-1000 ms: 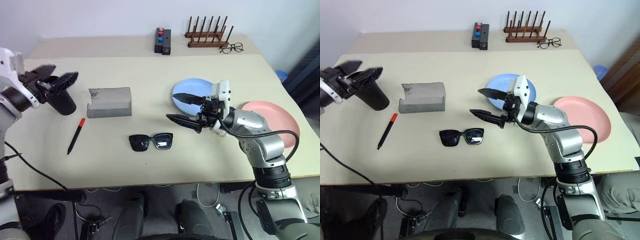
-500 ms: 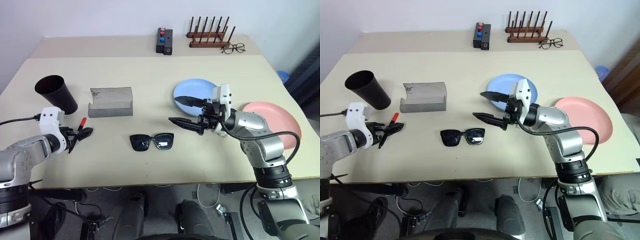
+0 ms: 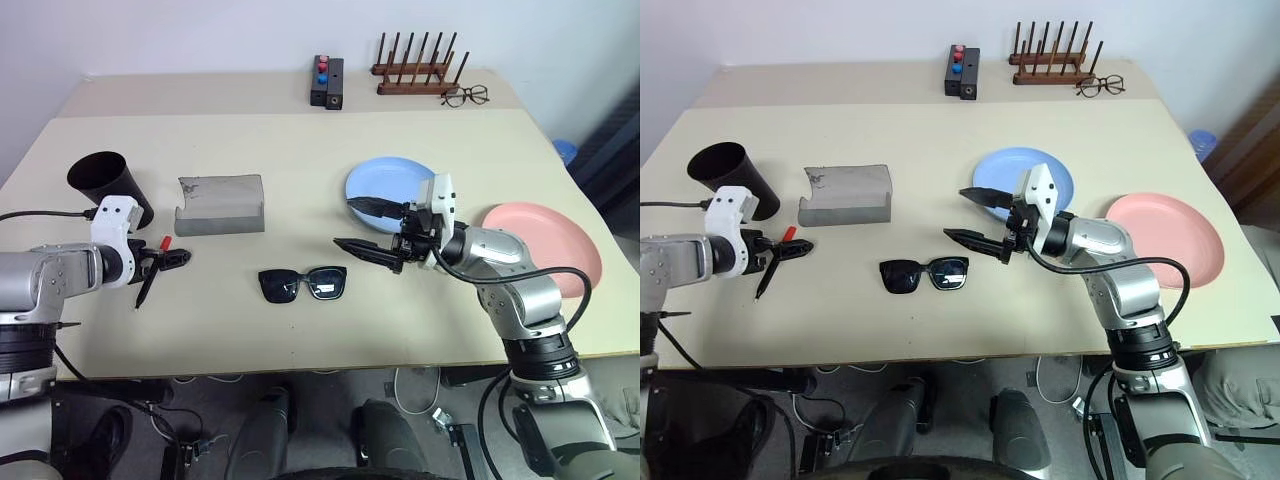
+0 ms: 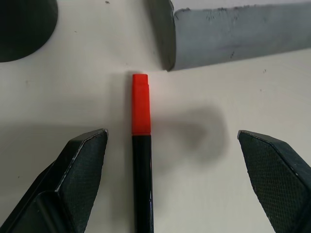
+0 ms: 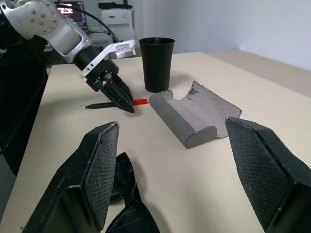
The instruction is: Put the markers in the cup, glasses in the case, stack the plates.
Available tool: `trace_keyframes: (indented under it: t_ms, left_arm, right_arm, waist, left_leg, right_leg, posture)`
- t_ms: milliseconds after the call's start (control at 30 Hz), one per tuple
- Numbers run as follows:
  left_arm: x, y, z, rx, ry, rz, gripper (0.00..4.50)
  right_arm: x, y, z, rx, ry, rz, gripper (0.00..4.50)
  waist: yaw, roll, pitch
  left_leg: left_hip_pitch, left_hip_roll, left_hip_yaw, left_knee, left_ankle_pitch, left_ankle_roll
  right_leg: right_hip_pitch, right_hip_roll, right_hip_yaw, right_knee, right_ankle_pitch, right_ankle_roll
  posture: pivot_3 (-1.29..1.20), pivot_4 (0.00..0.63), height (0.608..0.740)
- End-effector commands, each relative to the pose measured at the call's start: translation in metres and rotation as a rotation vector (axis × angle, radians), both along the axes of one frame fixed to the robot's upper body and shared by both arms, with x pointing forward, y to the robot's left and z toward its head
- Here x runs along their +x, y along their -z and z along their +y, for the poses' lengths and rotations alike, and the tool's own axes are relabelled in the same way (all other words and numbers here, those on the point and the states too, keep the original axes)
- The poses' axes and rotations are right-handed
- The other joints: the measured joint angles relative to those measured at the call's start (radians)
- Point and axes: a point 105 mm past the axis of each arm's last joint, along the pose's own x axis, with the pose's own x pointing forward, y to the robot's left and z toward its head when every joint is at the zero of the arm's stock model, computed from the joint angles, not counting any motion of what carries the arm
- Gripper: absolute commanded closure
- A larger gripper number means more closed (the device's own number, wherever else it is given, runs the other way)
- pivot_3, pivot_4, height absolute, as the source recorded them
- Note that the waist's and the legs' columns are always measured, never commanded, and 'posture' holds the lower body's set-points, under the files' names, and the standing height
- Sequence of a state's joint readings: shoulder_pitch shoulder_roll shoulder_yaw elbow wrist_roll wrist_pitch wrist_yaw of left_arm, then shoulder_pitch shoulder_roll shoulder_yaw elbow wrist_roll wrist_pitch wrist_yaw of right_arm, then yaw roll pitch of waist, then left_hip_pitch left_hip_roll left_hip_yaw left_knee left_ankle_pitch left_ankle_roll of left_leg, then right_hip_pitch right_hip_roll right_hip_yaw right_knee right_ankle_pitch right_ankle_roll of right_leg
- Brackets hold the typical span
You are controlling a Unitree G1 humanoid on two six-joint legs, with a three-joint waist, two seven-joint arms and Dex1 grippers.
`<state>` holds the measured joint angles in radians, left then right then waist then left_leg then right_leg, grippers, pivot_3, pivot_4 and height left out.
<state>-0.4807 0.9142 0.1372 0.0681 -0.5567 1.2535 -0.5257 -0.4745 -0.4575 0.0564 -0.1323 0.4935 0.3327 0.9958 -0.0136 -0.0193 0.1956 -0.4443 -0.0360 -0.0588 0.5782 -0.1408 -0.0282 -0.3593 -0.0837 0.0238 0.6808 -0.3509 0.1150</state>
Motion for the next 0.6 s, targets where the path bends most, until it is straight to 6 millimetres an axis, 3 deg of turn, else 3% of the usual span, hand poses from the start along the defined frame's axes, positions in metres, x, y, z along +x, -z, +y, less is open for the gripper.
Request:
trace_keyframes:
  t_ms: [33, 100, 200, 433, 467, 600]
  left_arm:
    - [-0.006, 0.0, 0.0, 0.043, 0.053, 0.064, 0.07]
    - [-0.006, 0.002, 0.001, 0.059, 0.057, 0.078, 0.07]
    - [-0.007, 0.014, 0.0, 0.075, 0.064, 0.122, 0.87]
    - [-0.006, 0.024, -0.001, 0.091, 0.071, 0.122, 4.22]
    - [-0.006, 0.021, -0.003, 0.088, 0.091, 0.1, 4.45]
    - [-0.007, 0.006, -0.012, 0.044, 0.156, 0.041, 4.45]
  right_arm:
    - [-0.002, -0.009, 0.0, 0.012, 0.005, -0.059, 0.94]
    - [0.0, -0.009, -0.004, 0.007, 0.019, -0.063, 0.94]
    - [0.002, -0.01, -0.009, -0.002, 0.039, -0.07, 0.94]
    - [0.0, -0.009, -0.009, -0.008, 0.043, -0.07, 0.94]
    - [0.0, -0.008, -0.009, -0.009, 0.043, -0.07, 0.94]
    - [0.001, -0.008, -0.01, -0.013, 0.046, -0.069, 0.94]
  waist:
    - [-0.001, 0.0, 0.0]
    - [-0.002, 0.0, 0.0]
    - [-0.001, 0.0, 0.0]
    - [0.003, 0.001, 0.0]
    - [0.002, 0.001, 0.0]
    - [0.003, 0.001, -0.001]
  left_leg:
    - [0.0, 0.0, 0.0, 0.0, 0.0, 0.0]
    - [0.0, 0.0, 0.0, -0.001, 0.0, 0.0]
    - [0.0, 0.0, 0.0, -0.001, 0.0, 0.0]
    - [0.0, -0.001, 0.0, -0.001, 0.0, 0.0]
    - [0.0, -0.001, 0.0, -0.001, 0.0, 0.0]
    - [0.0, -0.001, 0.0, -0.001, 0.0, 0.0]
  right_leg:
    - [0.0, 0.0, 0.0, 0.0, 0.0, 0.0]
    - [-0.001, 0.0, 0.0, 0.0, 0.0, 0.0]
    - [-0.001, 0.0, 0.0, 0.0, 0.0, 0.0]
    - [-0.002, -0.002, 0.001, 0.0, 0.0, 0.0]
    - [-0.002, -0.002, 0.001, 0.0, 0.0, 0.0]
    - [-0.002, -0.003, 0.001, -0.001, 0.0, 0.0]
  posture:
    - [0.0, 0.15, 0.735]
    - [0.0, 0.15, 0.735]
    - [0.0, 0.15, 0.735]
    - [0.0, 0.15, 0.735]
    - [0.0, 0.15, 0.735]
    - [0.0, 0.15, 0.735]
